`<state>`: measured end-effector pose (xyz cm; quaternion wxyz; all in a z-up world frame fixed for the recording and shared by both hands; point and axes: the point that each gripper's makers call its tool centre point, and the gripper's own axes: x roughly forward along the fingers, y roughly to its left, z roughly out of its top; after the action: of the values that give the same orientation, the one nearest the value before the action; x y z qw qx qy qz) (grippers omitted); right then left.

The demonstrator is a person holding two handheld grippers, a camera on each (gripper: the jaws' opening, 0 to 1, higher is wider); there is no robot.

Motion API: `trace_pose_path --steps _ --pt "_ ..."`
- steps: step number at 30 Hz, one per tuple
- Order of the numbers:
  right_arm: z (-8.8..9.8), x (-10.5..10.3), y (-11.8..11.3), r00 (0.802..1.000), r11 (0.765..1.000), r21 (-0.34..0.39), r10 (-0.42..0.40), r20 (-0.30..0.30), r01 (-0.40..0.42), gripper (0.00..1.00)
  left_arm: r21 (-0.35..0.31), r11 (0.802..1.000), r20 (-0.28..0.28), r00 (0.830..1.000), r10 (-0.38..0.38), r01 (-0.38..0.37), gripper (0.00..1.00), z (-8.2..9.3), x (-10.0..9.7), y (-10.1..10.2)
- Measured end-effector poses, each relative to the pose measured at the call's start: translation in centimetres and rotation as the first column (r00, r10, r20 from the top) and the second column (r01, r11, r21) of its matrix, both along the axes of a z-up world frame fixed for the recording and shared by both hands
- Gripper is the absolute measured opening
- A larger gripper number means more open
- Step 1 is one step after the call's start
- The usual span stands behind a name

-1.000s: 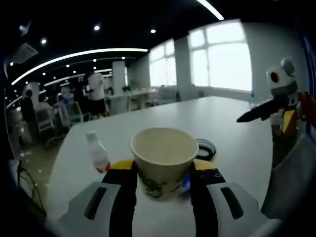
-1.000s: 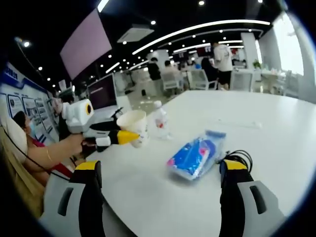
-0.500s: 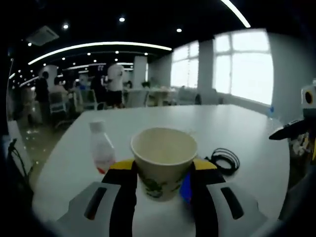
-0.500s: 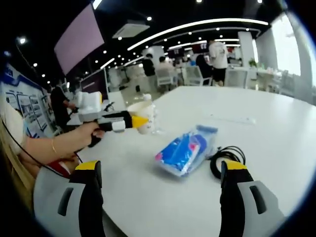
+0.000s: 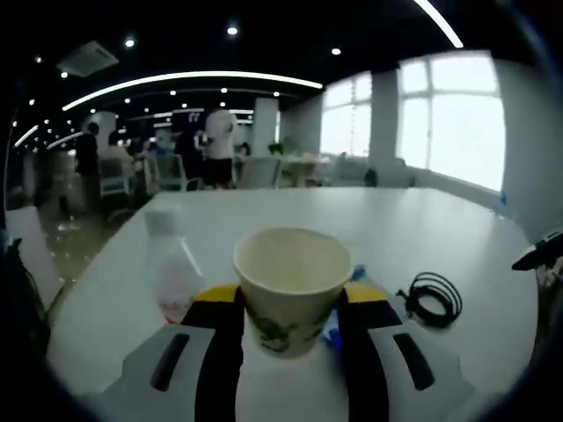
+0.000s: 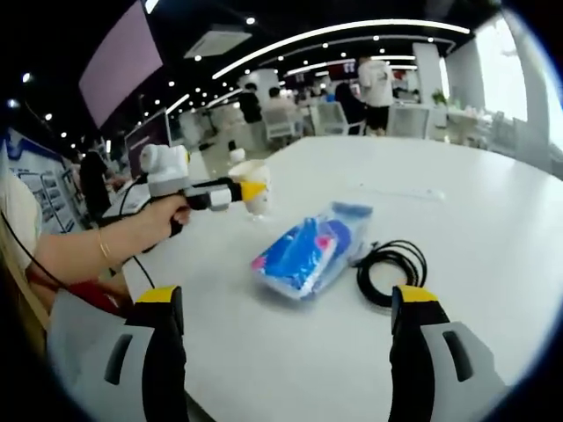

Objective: Arrange the tabletop items into an orderly group along one side of the table until the central work area is clear of visible clutter.

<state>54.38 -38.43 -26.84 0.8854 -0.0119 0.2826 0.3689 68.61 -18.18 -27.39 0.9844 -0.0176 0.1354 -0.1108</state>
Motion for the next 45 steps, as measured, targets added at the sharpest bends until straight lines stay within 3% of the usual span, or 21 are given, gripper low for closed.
trace_pose_path --steps 10,12,22,26,35,37,45 --pt "-2.3 0.6 -0.3 0.999 1.0 -0.018 -0.017 -0.045 0.016 0.96 -0.023 0.999 -0.016 1.0 0.025 -0.026 0.39 -2.2 2.4 0.5" --pt "-2.7 0.6 -0.4 0.998 1.0 -0.021 -0.021 -0.054 0.02 0.96 0.021 0.999 -0.015 0.999 0.036 -0.035 0.39 -2.9 2.8 0.7" --pt "-4.6 0.6 -0.8 0.995 0.998 -0.054 -0.038 -0.088 0.033 0.95 -0.004 0.998 -0.037 0.997 0.069 -0.069 0.39 -5.5 4.0 0.8" --pt "-4.8 0.7 -0.8 0.994 0.998 -0.056 -0.044 -0.095 0.038 0.94 -0.045 0.997 -0.043 0.997 0.068 -0.07 0.39 -5.7 4.2 0.9" --pt "-5.3 0.6 -0.8 0.993 0.997 -0.059 -0.05 -0.106 0.044 0.94 -0.017 0.997 -0.056 0.996 0.07 -0.071 0.4 -6.9 4.1 0.8" --pt "-5.3 0.5 -0.9 0.993 0.997 -0.061 -0.053 -0.11 0.047 0.94 0.013 0.997 -0.052 0.996 0.073 -0.072 0.4 -7.1 4.1 0.8" --pt "-5.5 0.7 -1.5 0.99 0.995 -0.07 -0.079 -0.113 0.072 0.92 -0.009 0.998 -0.05 0.997 0.067 -0.068 0.4 -7.8 4.0 0.2"
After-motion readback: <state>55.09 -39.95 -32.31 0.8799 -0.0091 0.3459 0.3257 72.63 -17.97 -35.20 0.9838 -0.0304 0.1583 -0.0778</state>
